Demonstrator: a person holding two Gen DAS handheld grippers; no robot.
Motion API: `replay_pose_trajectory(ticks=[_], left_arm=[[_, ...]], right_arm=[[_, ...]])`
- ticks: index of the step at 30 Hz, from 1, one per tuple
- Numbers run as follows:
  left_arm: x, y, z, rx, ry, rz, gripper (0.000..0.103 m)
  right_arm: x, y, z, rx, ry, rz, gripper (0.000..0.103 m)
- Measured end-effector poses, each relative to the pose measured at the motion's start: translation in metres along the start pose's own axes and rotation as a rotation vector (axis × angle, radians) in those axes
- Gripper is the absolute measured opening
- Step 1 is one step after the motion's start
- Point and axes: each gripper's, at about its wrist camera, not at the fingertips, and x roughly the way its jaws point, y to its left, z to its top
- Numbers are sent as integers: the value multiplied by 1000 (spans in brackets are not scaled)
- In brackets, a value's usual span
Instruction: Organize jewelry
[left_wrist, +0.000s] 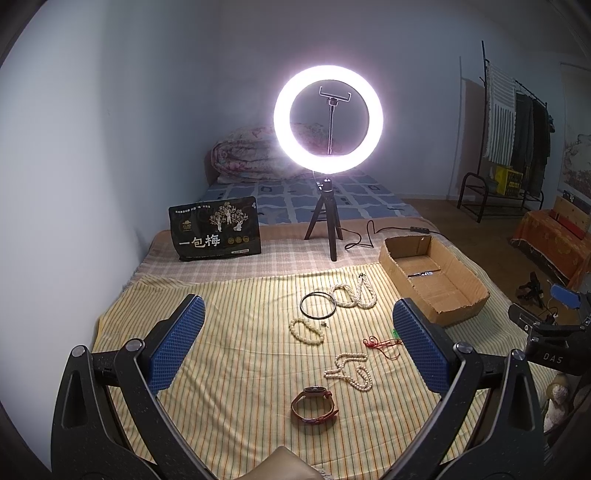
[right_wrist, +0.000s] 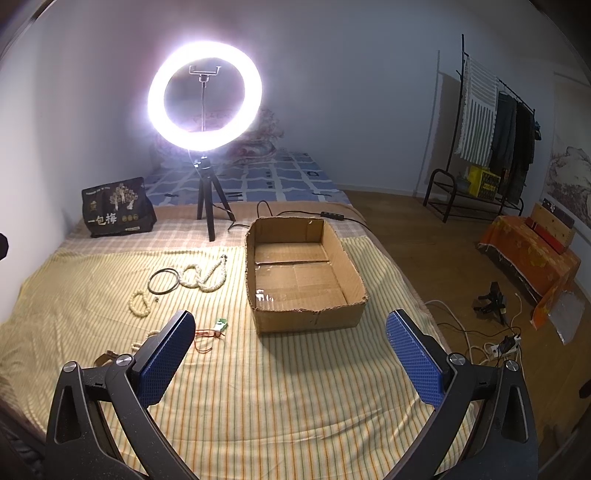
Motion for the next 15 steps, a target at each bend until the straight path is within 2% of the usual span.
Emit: replay_pose_trajectory(ticks=[15], left_arm=[[16, 18, -7, -10, 58, 30, 103]], right_arm=[[8, 9, -1, -36, 23, 20, 102]])
